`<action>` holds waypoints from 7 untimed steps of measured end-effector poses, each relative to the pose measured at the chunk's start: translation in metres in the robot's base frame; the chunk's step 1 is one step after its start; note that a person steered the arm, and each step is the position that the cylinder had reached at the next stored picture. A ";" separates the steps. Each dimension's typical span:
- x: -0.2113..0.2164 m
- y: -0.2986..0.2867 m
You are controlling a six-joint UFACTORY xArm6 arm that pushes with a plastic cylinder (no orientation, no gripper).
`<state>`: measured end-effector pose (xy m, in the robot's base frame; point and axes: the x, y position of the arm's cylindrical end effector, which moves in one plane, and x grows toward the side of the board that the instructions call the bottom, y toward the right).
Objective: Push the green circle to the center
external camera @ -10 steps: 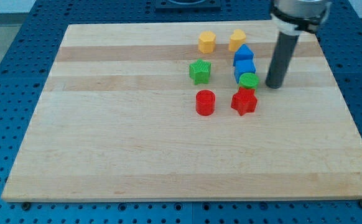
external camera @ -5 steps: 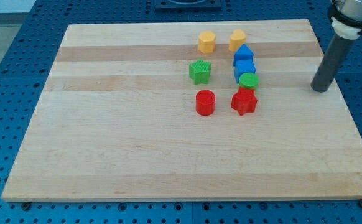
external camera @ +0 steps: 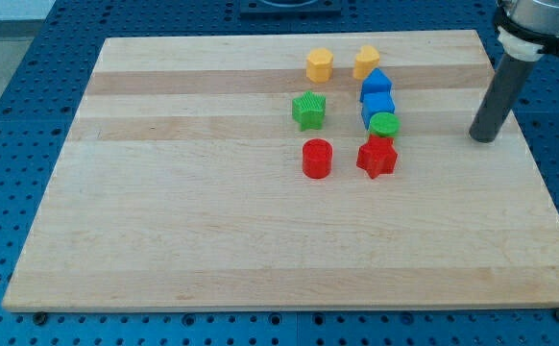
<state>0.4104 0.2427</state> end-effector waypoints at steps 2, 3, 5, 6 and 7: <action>-0.002 -0.031; -0.002 -0.061; -0.002 -0.110; -0.002 -0.127; -0.002 -0.127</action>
<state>0.4084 0.1152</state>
